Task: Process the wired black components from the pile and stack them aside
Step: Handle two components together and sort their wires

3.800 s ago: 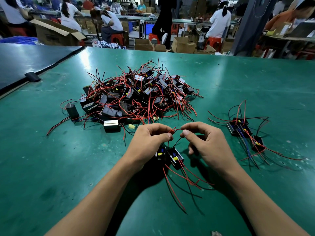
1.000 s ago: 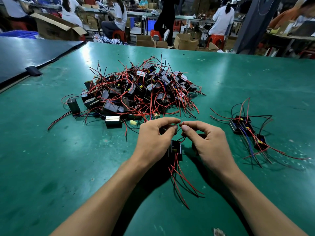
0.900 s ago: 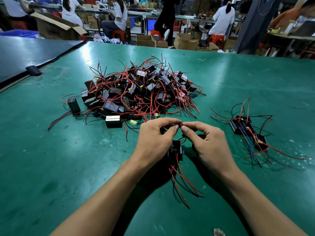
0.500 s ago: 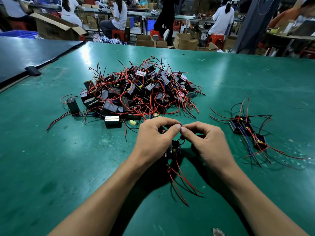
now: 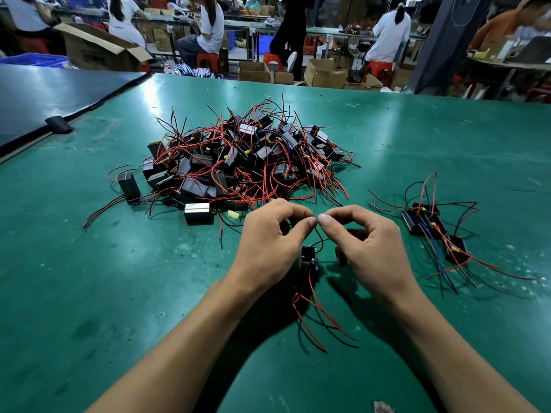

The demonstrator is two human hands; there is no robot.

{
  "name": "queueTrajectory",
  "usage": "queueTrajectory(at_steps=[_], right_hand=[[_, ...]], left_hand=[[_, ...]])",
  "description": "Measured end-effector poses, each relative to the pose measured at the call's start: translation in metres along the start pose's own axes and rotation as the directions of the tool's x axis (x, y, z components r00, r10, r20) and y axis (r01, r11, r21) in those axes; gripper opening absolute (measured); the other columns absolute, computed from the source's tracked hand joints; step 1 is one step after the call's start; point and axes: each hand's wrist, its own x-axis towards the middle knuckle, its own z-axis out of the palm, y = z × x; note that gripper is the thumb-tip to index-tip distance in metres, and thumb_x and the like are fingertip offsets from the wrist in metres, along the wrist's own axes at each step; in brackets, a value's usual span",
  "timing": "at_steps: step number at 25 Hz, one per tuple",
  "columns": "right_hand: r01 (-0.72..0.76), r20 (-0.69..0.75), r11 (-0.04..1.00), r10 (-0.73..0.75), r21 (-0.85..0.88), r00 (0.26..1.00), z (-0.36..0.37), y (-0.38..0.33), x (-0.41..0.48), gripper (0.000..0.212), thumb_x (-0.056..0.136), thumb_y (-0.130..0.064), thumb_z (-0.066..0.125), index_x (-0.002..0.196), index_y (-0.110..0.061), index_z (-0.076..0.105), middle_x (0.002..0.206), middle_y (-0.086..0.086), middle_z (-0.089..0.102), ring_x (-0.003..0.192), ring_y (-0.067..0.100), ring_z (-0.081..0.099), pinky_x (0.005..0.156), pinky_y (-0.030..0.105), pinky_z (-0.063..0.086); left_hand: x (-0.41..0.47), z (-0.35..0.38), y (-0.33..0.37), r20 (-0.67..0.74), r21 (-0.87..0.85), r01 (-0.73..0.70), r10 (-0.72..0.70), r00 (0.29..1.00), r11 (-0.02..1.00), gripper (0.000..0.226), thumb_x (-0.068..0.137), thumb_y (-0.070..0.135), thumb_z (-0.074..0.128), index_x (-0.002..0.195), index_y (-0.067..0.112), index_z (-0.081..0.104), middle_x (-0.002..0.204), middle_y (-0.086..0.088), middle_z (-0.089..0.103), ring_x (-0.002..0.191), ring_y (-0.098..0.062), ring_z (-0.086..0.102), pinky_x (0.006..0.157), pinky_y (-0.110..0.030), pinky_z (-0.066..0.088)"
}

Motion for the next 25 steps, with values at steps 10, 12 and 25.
queueTrajectory(at_steps=[10, 12, 25], right_hand=[[-0.005, 0.002, 0.997, 0.005, -0.072, 1.0, -0.0019, -0.0026, 0.002, 0.02, 0.087, -0.03, 0.076, 0.069, -0.026, 0.069, 0.054, -0.015, 0.059, 0.047, 0.002, 0.049, 0.051, 0.016, 0.038], [-0.036, 0.018, 0.996, 0.037, -0.079, 0.999, -0.0022, -0.0029, 0.0029, 0.023, 0.088, -0.028, 0.075, 0.066, -0.026, 0.068, 0.053, -0.015, 0.058, 0.047, 0.002, 0.049, 0.053, 0.018, 0.037], [-0.107, 0.155, 0.989, 0.09, 0.104, 0.984, -0.0053, -0.0015, 0.0036, 0.009, 0.088, -0.02, 0.075, 0.096, -0.023, 0.072, 0.078, -0.001, 0.068, 0.047, 0.013, 0.054, 0.047, 0.025, 0.047]], left_hand=[[-0.0024, 0.0009, -0.0056, 0.071, 0.168, -0.224, 0.215, 0.974, 0.96, 0.008, 0.086, 0.014, 0.072, 0.092, 0.01, 0.074, 0.079, 0.004, 0.062, 0.07, -0.009, 0.056, 0.064, -0.029, 0.048], [-0.0032, 0.0001, -0.0061, 0.08, 0.18, -0.245, 0.234, 0.969, 0.953, 0.009, 0.086, 0.014, 0.073, 0.092, 0.008, 0.075, 0.08, 0.001, 0.064, 0.07, -0.011, 0.057, 0.064, -0.033, 0.049], [-0.001, -0.0021, -0.0028, 0.125, -0.028, 0.077, -0.073, 0.989, 0.997, 0.009, 0.086, 0.013, 0.073, 0.091, 0.005, 0.074, 0.082, -0.007, 0.071, 0.075, -0.02, 0.066, 0.07, -0.028, 0.053]])
